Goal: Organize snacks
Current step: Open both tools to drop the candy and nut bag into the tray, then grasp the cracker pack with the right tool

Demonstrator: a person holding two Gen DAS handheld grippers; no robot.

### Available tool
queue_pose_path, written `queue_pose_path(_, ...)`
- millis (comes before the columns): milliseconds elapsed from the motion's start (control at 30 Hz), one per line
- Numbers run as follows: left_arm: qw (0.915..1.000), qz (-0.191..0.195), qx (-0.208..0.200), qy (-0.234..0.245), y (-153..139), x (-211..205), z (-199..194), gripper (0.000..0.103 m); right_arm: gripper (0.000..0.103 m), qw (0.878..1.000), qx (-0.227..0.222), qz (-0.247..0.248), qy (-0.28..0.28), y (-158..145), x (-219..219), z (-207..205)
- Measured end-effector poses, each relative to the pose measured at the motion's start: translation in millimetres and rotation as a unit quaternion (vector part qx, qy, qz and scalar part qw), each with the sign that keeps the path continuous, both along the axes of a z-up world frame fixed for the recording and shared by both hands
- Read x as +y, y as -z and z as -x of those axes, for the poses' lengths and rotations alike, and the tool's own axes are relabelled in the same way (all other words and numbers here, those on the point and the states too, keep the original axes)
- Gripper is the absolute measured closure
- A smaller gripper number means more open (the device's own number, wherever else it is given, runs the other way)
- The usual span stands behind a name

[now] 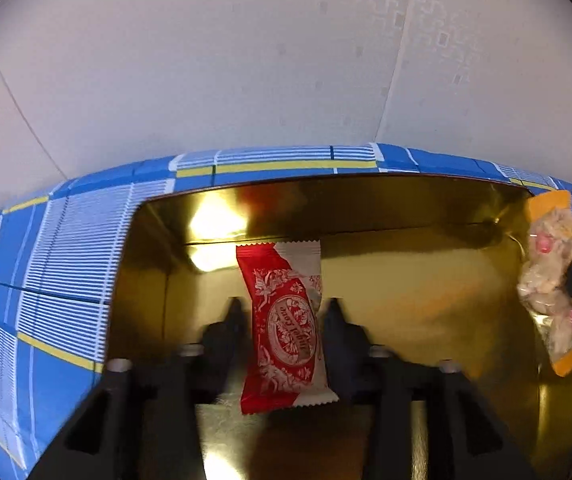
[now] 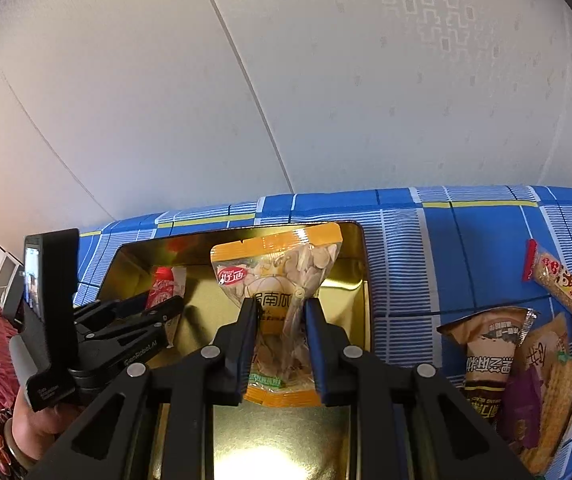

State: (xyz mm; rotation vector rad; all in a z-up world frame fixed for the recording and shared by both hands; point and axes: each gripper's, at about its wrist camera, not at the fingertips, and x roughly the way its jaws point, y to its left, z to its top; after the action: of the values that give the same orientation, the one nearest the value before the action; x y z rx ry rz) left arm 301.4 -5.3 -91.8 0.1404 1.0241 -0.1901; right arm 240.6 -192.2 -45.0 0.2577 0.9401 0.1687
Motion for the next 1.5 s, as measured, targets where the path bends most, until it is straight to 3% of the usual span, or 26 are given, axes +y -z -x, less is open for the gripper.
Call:
queue_pose_path(100, 0.9998, 0.01, -0.018, 0.001, -11.8, 1.7, 16.0, 0.039, 0.079, 1.0, 0.005, 0.002, -0.006, 3.1, 4.4, -3.6)
queue_pose_path(300, 0.9983, 0.052, -0.015, -0.021, -25.6, 12.6, 41.9, 0.032, 0.079, 1.0, 0.019, 0.006, -0.016, 8.5, 15.9, -11.4)
queue_pose_path(800, 0.9952, 0.096, -0.01, -0.017, -34.1, -2.7, 101.1, 0.032, 0.075, 0.999, 0.045, 0.004, 0.003, 20.4, 15.5, -38.5)
queue_pose_path(967, 0.9947, 0.101, -0.014, -0.005, -37.1, -11.7, 110.1, 0.031, 0.074, 1.0, 0.004, -0.023, 0.009, 0.8, -7.2, -2.1)
queue_pose_path(1267, 0.9931, 0.106, -0.019, 0.047, -43.8, -54.4, 146.3, 0.031, 0.074, 0.998, -0.041, -0.001, 0.057, -17.0, -63.7, 75.7)
queue_pose_path(1500, 0.989, 0.103, -0.017, 0.105, -42.6, -93.0, 178.8, 0.031, 0.074, 0.991, -0.048, 0.02, 0.125, -10.8, -125.8, 137.6)
